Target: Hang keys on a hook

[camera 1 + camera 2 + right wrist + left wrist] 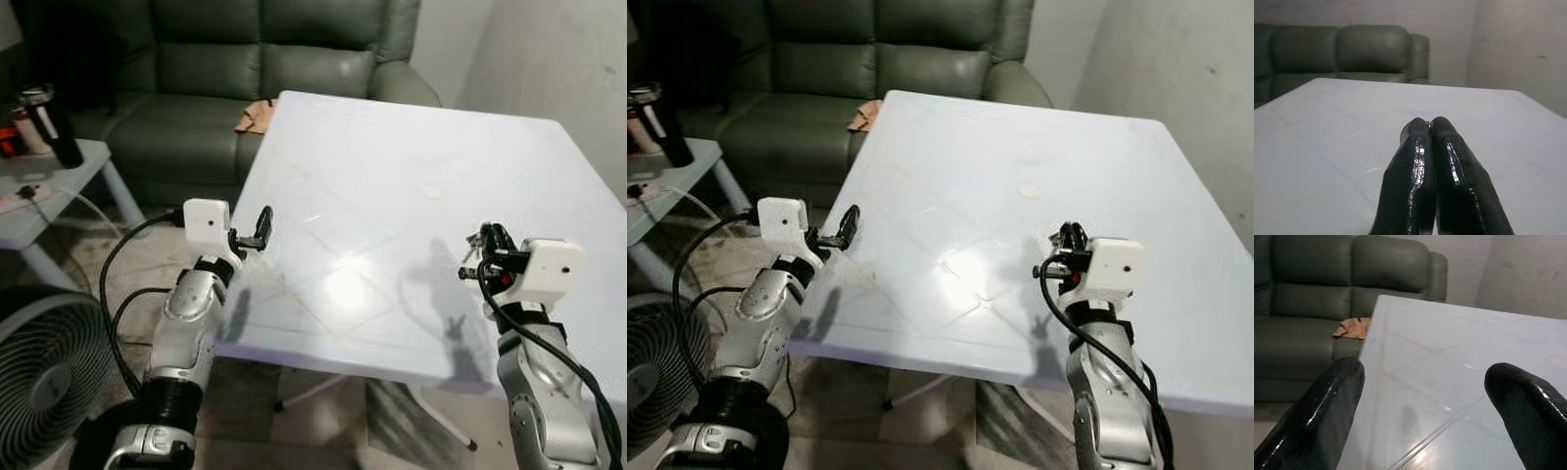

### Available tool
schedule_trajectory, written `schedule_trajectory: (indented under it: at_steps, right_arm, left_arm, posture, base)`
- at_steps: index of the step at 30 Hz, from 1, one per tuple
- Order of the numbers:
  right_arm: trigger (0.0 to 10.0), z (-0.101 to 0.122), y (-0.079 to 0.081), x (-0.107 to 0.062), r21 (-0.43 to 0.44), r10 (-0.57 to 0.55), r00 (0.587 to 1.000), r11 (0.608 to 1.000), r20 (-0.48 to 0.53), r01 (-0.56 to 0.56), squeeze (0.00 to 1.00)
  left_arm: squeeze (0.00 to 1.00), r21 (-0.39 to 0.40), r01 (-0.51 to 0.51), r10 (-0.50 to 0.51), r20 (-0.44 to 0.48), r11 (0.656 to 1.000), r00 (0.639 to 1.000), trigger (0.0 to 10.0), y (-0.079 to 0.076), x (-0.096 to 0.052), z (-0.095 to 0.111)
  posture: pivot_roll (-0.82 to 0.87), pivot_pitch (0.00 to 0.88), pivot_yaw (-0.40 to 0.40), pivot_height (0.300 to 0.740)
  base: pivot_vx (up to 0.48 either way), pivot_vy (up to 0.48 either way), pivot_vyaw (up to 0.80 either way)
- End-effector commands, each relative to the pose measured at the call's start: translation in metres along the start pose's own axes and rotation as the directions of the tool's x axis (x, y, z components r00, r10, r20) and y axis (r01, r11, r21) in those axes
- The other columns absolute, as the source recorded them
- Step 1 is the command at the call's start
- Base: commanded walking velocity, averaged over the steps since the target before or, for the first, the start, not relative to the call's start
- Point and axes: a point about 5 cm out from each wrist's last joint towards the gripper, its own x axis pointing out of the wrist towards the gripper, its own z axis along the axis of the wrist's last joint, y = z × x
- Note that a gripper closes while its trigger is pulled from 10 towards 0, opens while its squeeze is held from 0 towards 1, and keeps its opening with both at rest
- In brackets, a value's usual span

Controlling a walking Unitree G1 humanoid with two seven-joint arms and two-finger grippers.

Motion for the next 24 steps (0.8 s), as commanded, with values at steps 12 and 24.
schedule_trajectory:
  at_steps: [12, 24]
  right_arm:
    - [10.0, -0.0010, 0.0020, 0.0024, -0.014, -0.014, 1.000, 1.000, -0.008, 0.014, 0.00]
    - [10.0, -0.0016, 0.0020, 0.0020, -0.017, -0.013, 1.000, 1.000, -0.016, 0.013, 0.00]
  left_arm:
    - [0.00, 0.004, -0.003, 0.003, 0.017, 1.000, 1.000, 10.0, 0.0014, 0.0068, 0.0064]
    - [0.00, 0.007, -0.011, 0.010, 0.025, 1.000, 1.000, 10.0, 0.0025, 0.0066, 0.0062]
  posture:
    - [0.01, 0.054, -0.012, 0.740]
    - [0.01, 0.061, -0.018, 0.740]
  base:
    - [0.000, 0.000, -0.76]
    - [0.000, 0.000, -0.76]
